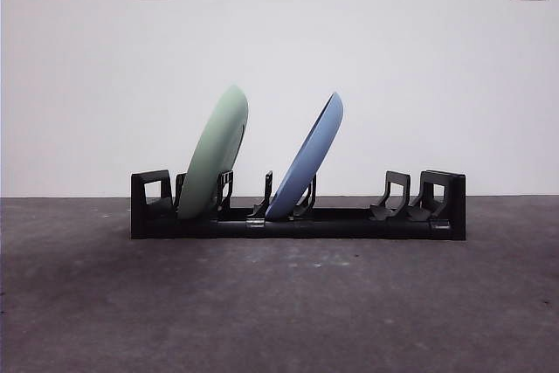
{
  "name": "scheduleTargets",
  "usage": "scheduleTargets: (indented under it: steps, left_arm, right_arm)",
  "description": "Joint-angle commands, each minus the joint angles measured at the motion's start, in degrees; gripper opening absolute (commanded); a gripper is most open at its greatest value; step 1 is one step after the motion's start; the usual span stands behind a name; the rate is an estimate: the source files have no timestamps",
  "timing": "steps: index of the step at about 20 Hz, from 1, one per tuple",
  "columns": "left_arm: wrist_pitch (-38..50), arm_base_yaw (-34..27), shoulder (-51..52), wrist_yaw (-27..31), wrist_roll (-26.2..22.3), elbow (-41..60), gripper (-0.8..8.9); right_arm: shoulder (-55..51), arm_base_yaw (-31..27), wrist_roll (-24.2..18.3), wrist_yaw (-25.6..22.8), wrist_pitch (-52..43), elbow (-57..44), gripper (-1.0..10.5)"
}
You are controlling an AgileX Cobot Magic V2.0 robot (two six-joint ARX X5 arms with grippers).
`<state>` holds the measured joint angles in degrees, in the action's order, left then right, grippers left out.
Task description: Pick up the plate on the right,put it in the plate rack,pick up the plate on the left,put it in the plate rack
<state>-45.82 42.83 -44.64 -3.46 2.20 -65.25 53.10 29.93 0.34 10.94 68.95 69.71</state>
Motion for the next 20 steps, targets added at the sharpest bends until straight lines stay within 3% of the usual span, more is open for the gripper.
scheduleTargets:
  steps: [1,3,4,16,20]
  left_arm:
    - [0.22,0.13,-0.33,0.09,0.37,0.13,1.78]
    - [0.24,0.13,-0.35,0.09,0.31,0.13,-0.09]
    - [0.26,0.13,-0.35,0.09,0.20,0.13,-0.06]
    - [-0.07,0.13,-0.35,0.48,0.15,0.13,-0.04]
    - [-0.92,0.13,-0.79,0.50,0.15,0.13,-0.04]
  right_arm:
    - [-0.11,0.07,-0.46,0.22,-0.37,-0.52,2.6]
    - [-0.11,0.07,-0.46,0.22,-0.39,-0.52,0.3]
    - [-0.11,0.07,-0.48,0.22,-0.39,-0.52,-0.2]
    - [-0.07,0.07,1.55,-0.11,-0.35,-0.50,0.0]
    - [-0.02,0.07,1.55,-3.34,-0.57,-0.50,0.0]
